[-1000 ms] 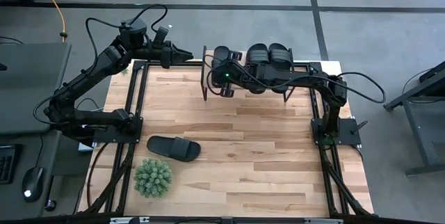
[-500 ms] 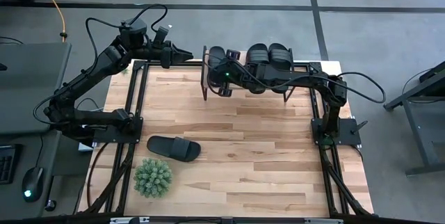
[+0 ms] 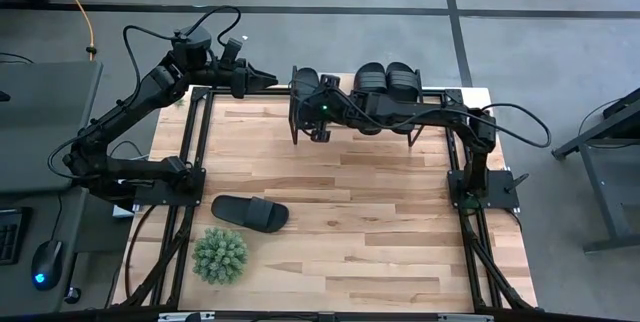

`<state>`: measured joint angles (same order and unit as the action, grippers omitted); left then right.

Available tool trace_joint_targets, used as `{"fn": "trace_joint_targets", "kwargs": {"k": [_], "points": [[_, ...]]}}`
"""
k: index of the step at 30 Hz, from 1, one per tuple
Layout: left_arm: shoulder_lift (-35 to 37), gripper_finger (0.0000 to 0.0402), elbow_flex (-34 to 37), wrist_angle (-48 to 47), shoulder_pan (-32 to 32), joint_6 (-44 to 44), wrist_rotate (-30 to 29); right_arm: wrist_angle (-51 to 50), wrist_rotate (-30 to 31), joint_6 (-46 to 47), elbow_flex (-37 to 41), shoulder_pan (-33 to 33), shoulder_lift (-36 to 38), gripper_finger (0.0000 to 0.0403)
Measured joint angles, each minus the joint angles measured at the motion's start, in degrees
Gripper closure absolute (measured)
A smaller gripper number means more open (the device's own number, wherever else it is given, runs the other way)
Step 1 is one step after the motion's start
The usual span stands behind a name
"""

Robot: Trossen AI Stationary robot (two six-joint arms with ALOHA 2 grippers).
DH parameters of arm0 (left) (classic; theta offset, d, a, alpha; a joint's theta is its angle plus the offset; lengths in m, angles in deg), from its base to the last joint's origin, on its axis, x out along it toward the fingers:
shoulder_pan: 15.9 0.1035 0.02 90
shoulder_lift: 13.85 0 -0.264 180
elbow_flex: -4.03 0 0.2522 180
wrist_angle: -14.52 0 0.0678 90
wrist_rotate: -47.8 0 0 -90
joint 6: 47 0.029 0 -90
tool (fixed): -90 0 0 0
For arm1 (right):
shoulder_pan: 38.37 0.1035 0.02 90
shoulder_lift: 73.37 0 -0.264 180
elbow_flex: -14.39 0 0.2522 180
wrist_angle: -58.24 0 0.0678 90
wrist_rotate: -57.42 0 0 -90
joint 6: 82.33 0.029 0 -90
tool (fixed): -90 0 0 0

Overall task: Pick and place slides into the shelf
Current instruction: Put the black slipper on the shelf

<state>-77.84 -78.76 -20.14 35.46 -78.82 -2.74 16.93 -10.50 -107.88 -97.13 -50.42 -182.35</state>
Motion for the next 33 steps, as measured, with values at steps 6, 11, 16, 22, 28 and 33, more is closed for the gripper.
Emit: {"fn": "trace_joint_targets", "kwargs": {"k": [6, 11, 16, 22, 28, 33], "points": [[0.00, 0.0215, 0.00, -0.13, 0.00, 0.00, 0.39, 1.69, -0.94, 0.16, 0.00, 0.04, -0.06, 0.0297], [0.00, 0.0215, 0.00, -0.18, 0.01, 0.00, 0.39, 2.29, 0.32, 0.22, 0.00, 0.02, -0.06, 0.0256], [0.00, 0.0215, 0.00, -0.29, 0.00, 0.00, 0.84, 1.54, 1.82, 1.49, 0.00, -0.20, -0.06, 0.0233], [0.00, 0.0215, 0.00, -0.30, 0.01, 0.00, 1.49, -0.02, -0.26, 5.87, 0.00, -1.50, -0.06, 0.0229], [0.00, 0.0215, 0.00, -0.28, 0.00, 0.00, 1.49, 0.19, -1.57, 4.99, 0.00, -1.86, -0.06, 0.0229], [0.00, 0.0215, 0.00, -0.28, 0.02, 0.00, 1.48, 1.63, -5.90, 4.53, 0.00, -1.84, 0.01, 0.0229]]}}
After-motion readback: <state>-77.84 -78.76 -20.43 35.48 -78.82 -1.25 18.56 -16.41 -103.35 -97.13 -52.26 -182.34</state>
